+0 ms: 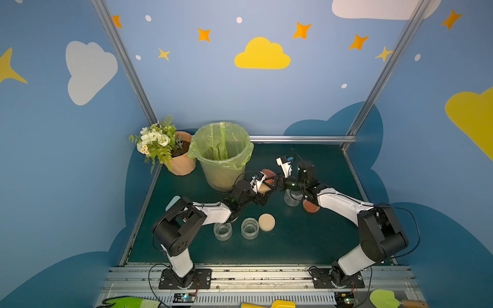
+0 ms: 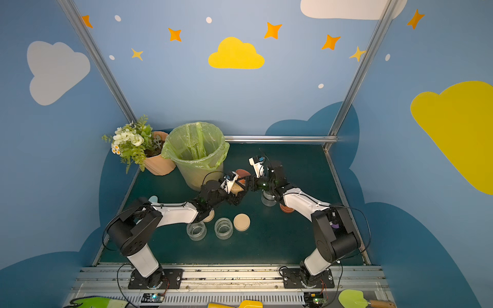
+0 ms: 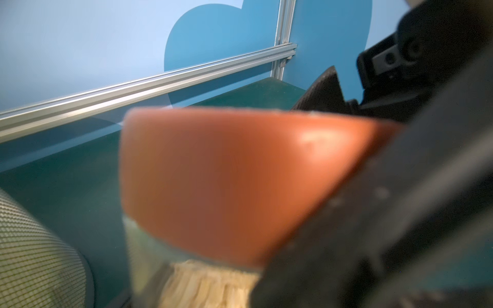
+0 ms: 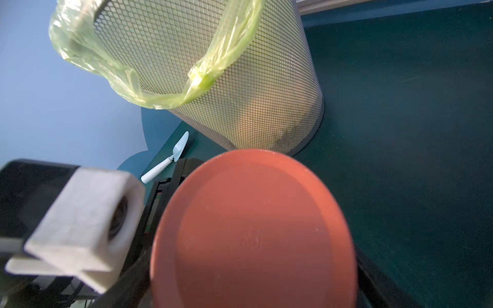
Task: Empty expired oatmeal from jars
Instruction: Pick up the jar from the center of the board.
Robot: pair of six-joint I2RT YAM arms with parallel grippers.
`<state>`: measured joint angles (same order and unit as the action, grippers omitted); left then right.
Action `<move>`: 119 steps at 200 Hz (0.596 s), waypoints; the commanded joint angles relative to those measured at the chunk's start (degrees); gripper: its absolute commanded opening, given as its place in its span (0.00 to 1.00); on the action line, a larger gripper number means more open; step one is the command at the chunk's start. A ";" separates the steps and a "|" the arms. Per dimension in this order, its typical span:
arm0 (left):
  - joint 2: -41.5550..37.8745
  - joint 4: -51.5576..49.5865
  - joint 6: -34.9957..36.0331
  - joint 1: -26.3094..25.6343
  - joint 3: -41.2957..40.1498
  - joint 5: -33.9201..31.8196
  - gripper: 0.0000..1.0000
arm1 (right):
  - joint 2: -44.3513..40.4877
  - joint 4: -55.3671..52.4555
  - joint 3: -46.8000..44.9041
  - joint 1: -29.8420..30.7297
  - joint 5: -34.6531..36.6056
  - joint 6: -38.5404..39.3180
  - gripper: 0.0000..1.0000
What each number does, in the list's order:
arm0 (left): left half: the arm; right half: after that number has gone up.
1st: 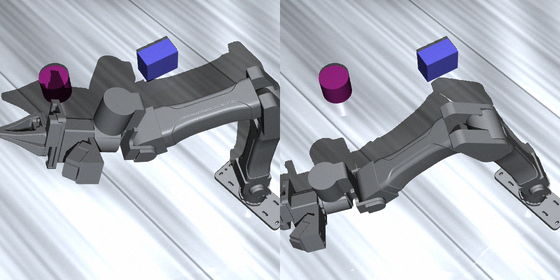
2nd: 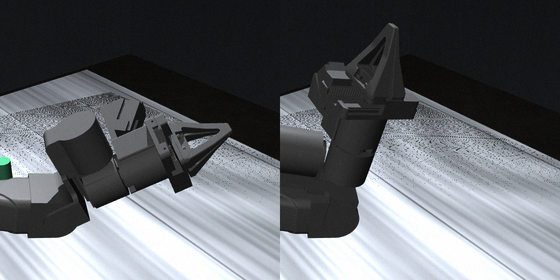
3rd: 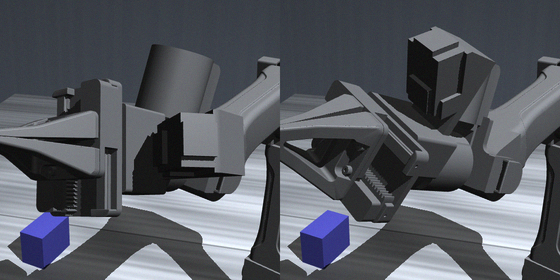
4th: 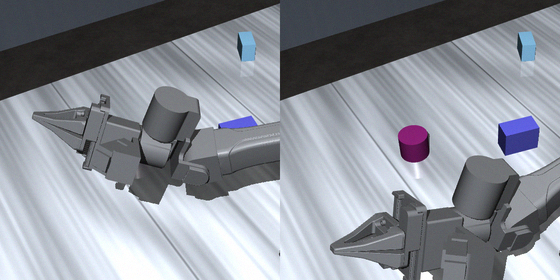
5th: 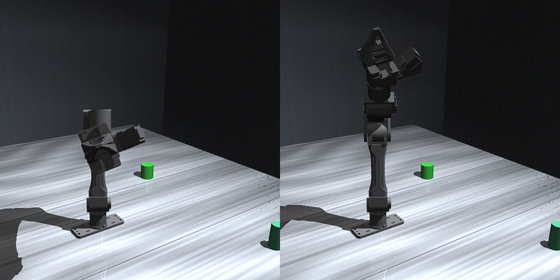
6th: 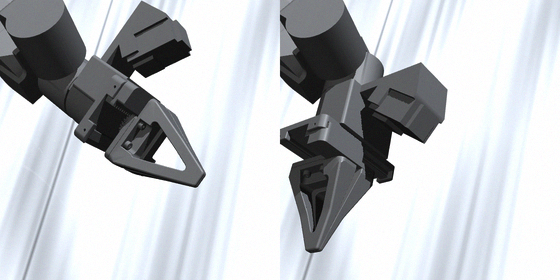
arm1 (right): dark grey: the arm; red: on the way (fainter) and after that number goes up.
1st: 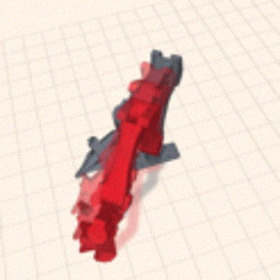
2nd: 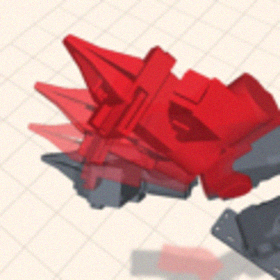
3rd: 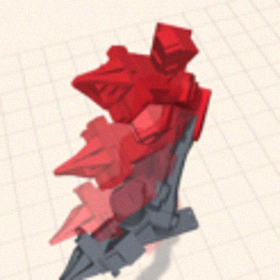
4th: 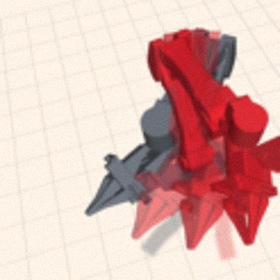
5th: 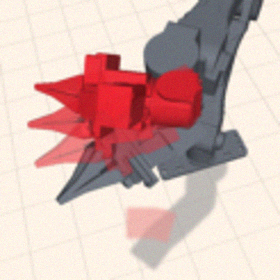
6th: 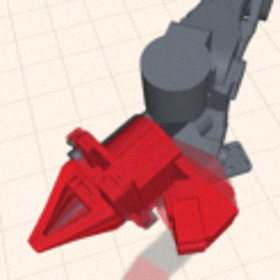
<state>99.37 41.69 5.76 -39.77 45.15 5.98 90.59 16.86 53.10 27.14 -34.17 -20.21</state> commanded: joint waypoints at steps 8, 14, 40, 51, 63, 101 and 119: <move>-1.12 1.72 0.65 -0.03 -0.43 0.56 0.87 | -3.66 5.24 0.16 0.09 -1.95 -1.26 0.38; -1.17 1.94 0.59 0.04 -0.49 0.61 0.85 | -3.72 5.23 0.16 0.02 -2.12 -1.36 0.38; -2.20 3.28 0.57 0.03 -1.11 0.72 0.70 | -4.06 5.11 -0.17 0.15 -1.89 -1.49 0.38; -2.85 3.66 0.74 0.00 -1.34 0.75 0.64 | -4.27 5.07 -0.28 0.12 -1.95 -1.50 0.38; -3.42 4.02 1.18 0.04 -1.55 1.27 0.55 | -4.58 4.98 -0.37 0.22 -1.88 -1.55 0.39; -5.67 5.04 2.43 0.02 -2.02 2.61 0.31 | -5.73 5.27 -0.62 0.29 -2.10 -2.30 0.55; -7.09 4.68 3.56 0.00 -2.16 3.43 0.22 | -6.36 5.11 -0.55 0.29 -2.10 -3.33 0.74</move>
<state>95.55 43.09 8.21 -39.90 43.24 6.79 87.35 17.15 52.47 27.38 -34.20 -22.39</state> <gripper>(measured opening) 0.857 0.847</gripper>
